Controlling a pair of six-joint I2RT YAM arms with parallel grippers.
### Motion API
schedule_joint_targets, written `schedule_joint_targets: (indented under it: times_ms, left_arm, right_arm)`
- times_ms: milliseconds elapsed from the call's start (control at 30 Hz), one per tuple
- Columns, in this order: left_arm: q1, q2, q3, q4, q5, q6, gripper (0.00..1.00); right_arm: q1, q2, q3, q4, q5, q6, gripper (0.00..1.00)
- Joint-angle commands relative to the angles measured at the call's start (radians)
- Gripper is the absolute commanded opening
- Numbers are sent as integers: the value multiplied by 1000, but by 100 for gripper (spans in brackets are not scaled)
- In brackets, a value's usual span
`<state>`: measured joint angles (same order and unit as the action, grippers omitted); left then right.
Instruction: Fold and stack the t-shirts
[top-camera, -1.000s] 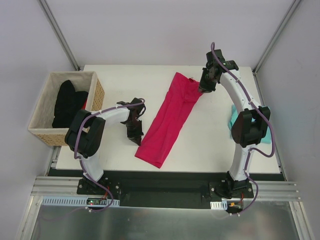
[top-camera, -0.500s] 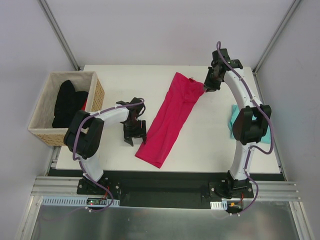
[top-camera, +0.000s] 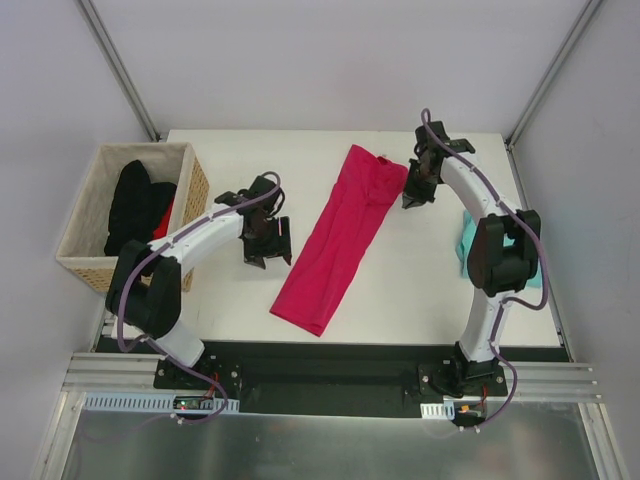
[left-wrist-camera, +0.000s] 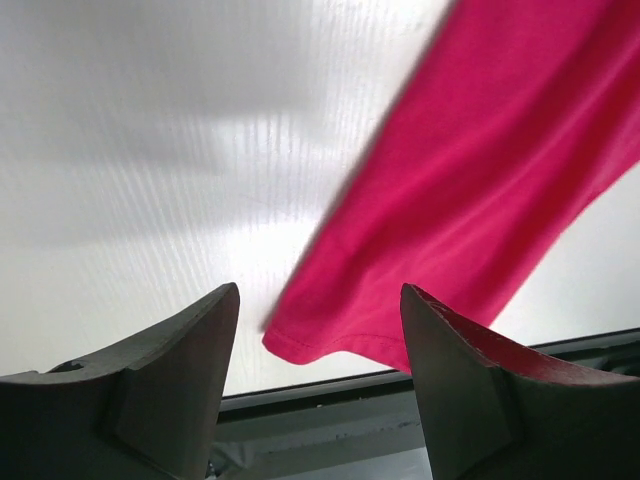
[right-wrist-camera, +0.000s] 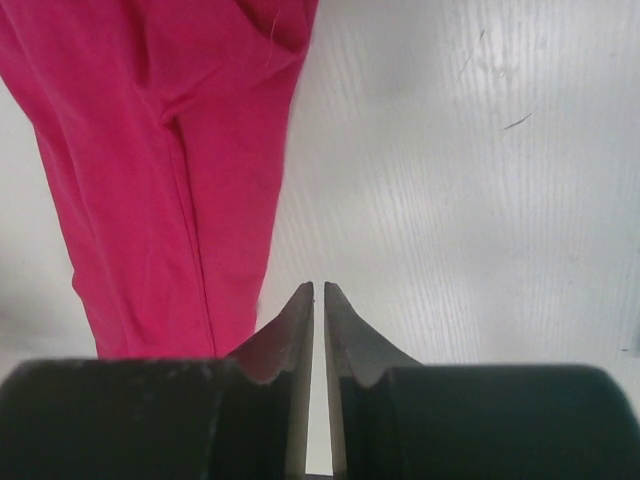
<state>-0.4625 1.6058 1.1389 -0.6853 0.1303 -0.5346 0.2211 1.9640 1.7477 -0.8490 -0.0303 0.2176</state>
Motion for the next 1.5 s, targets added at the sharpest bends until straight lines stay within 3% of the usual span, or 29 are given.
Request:
schedule_joint_targets:
  times_ms: [0,333,833,967,1133,1467]
  left_arm:
    - [8,-75,50,-11,18,25,66]
    - [10,-165,59,-19,26,76,68]
    - [12,-216,93,-86,19,110,69]
    - [12,-247,133,-126,-4,119,70]
    - [13,-261,173,-166,-27,130,70]
    - [19,-244,214,-201,-38,136,70]
  right_arm:
    - [75,-120,-66,50,10,38,13]
    - [343,-113,-161,47,86,140,30]
    - [563,-24,-160,142,-28,322,32]
    - [575,-33,-224,276,-75,408,23]
    - [575,-30,-298,370,-122,495,1]
    - [575,-51,-373,426,-103,583,1]
